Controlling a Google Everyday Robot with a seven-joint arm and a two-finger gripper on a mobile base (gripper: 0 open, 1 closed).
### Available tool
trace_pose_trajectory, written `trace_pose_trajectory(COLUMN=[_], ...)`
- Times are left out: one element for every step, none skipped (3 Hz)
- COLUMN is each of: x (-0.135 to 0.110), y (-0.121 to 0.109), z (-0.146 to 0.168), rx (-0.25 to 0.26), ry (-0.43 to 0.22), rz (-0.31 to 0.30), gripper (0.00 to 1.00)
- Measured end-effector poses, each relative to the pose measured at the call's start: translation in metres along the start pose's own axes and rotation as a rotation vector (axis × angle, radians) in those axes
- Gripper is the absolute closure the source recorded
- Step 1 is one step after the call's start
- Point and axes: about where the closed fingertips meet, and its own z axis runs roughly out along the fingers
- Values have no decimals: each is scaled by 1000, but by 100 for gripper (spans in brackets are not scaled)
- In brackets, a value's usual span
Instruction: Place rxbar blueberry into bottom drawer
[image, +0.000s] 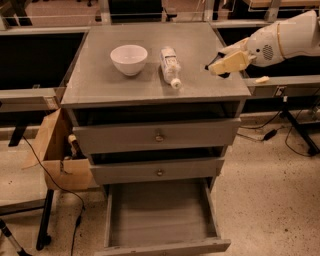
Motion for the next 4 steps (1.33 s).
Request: trace_pose_trajectory(x=[0,13,21,50], y=[-1,12,49,88], z=[2,7,-9,-12], rx=[2,-14,-4,-1], ry=[-1,-28,-93,-115], rz=[2,21,26,73], gripper=[100,100,100,100])
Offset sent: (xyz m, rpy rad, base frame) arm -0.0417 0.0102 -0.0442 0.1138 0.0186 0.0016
